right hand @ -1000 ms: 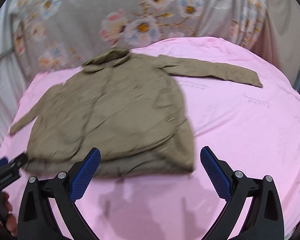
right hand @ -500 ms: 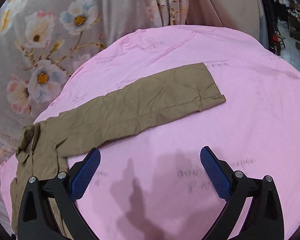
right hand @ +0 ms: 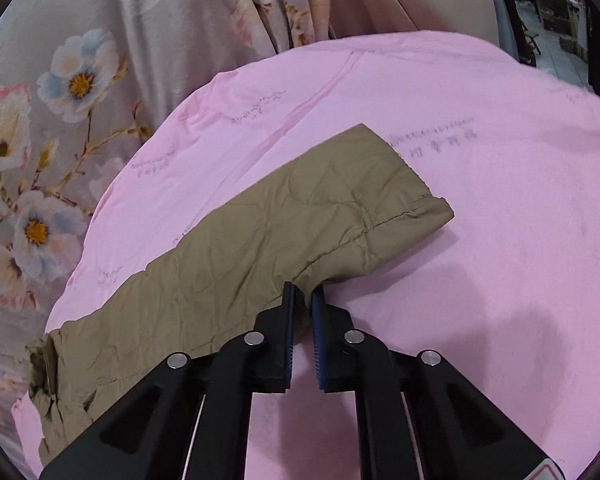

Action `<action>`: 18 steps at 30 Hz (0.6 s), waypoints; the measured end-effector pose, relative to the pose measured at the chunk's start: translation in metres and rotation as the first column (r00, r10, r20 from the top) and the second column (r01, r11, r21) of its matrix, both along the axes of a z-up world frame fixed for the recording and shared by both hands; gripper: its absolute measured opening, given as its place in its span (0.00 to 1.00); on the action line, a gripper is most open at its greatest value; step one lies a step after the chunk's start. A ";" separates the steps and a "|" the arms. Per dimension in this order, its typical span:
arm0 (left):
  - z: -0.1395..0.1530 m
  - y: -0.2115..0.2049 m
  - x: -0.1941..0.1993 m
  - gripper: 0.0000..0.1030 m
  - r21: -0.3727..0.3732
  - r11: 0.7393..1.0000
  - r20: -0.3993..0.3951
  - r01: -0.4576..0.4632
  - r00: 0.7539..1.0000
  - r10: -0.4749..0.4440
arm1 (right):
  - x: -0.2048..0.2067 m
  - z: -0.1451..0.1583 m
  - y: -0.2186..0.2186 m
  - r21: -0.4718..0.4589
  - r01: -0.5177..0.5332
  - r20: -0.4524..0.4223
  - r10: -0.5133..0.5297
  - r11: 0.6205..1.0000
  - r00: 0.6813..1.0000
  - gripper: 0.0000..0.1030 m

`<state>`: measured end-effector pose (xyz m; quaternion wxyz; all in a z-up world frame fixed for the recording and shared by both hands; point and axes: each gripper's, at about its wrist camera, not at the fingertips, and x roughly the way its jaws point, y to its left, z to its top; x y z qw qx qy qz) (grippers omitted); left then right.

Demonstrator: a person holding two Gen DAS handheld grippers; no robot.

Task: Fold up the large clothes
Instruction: 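Grasp the jacket sleeve cuff with the right tool and lift it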

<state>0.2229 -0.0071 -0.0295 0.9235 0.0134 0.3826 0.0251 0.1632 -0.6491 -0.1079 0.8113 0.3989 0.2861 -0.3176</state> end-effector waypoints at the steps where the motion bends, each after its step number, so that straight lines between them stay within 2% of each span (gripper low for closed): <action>1: -0.001 0.000 0.001 0.95 0.004 1.000 -0.001 -0.001 1.000 0.001 | 0.007 0.014 0.007 -0.061 -0.016 0.000 0.016 0.998 1.000 0.03; 3: -0.002 0.000 0.003 0.95 0.011 1.000 -0.003 0.000 1.000 0.000 | 0.017 0.043 0.024 -0.140 -0.061 0.024 0.064 0.988 0.998 0.03; 5: -0.003 0.001 0.003 0.95 0.025 1.000 0.001 -0.002 1.000 0.002 | 0.025 0.079 0.051 -0.203 -0.116 0.095 0.137 0.972 0.986 0.02; 8: -0.004 0.000 0.002 0.95 0.048 0.999 0.012 -0.001 1.000 0.001 | 0.042 0.138 0.109 -0.313 -0.223 0.179 0.288 0.923 0.941 0.02; 10: -0.003 0.001 0.001 0.95 0.054 0.999 0.017 -0.002 1.000 0.001 | 0.056 0.175 0.162 -0.403 -0.302 0.203 0.407 0.864 0.891 0.02; 13: -0.005 0.004 0.000 0.95 0.055 0.999 0.020 -0.001 1.000 0.000 | 0.077 0.211 0.239 -0.487 -0.421 0.204 0.568 0.765 0.798 0.02; 16: -0.008 0.008 0.000 0.95 0.044 0.999 0.016 0.002 1.000 -0.003 | 0.099 0.224 0.310 -0.527 -0.527 0.171 0.690 0.667 0.703 0.02; 18: -0.012 0.011 0.000 0.95 0.040 0.999 0.010 0.005 1.000 -0.006 | 0.112 0.221 0.349 -0.546 -0.576 0.130 0.741 0.608 0.659 0.02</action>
